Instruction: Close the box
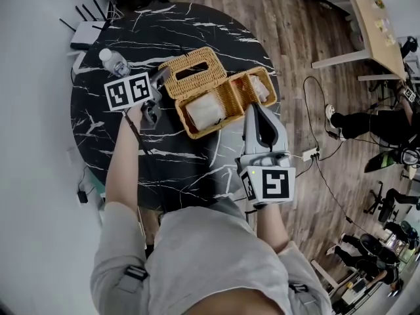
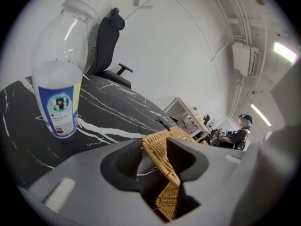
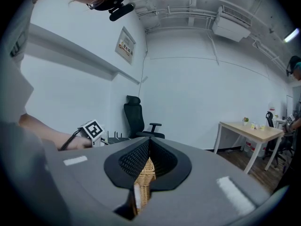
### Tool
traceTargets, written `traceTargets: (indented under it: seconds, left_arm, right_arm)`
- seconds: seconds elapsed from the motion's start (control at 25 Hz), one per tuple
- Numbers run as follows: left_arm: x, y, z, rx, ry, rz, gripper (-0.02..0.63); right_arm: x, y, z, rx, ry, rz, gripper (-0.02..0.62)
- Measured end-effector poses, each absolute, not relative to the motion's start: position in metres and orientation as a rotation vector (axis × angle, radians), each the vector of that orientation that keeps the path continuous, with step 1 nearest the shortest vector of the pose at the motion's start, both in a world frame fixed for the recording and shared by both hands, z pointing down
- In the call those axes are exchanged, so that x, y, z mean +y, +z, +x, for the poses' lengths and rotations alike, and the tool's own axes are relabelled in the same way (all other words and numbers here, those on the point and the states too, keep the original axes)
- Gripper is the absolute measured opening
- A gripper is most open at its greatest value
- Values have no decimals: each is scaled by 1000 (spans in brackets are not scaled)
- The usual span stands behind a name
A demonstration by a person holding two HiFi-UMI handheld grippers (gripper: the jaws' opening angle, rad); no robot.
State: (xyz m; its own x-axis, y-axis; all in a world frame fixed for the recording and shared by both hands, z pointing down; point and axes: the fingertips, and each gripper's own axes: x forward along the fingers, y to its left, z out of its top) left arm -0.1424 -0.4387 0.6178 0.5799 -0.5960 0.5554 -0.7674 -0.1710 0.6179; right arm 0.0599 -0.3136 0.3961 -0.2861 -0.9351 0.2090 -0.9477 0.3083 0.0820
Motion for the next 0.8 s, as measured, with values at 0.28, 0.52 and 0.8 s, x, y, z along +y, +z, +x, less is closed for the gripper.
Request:
traceTargets:
  seconds: [0.28,0.52,0.8]
  left_arm:
    - [-441,582,-144,-1159,218,1956,213]
    - [-438,551,-142,-1210,234,2036,206]
    - [-425,525,-141,-1284,276,2091,155]
  right_arm:
    - [-311,385,60,-2382,54,1731,5]
    - [-304,374,62,-2408,27,1728,5]
    - [-291,361,66,-2442,0,1729,5]
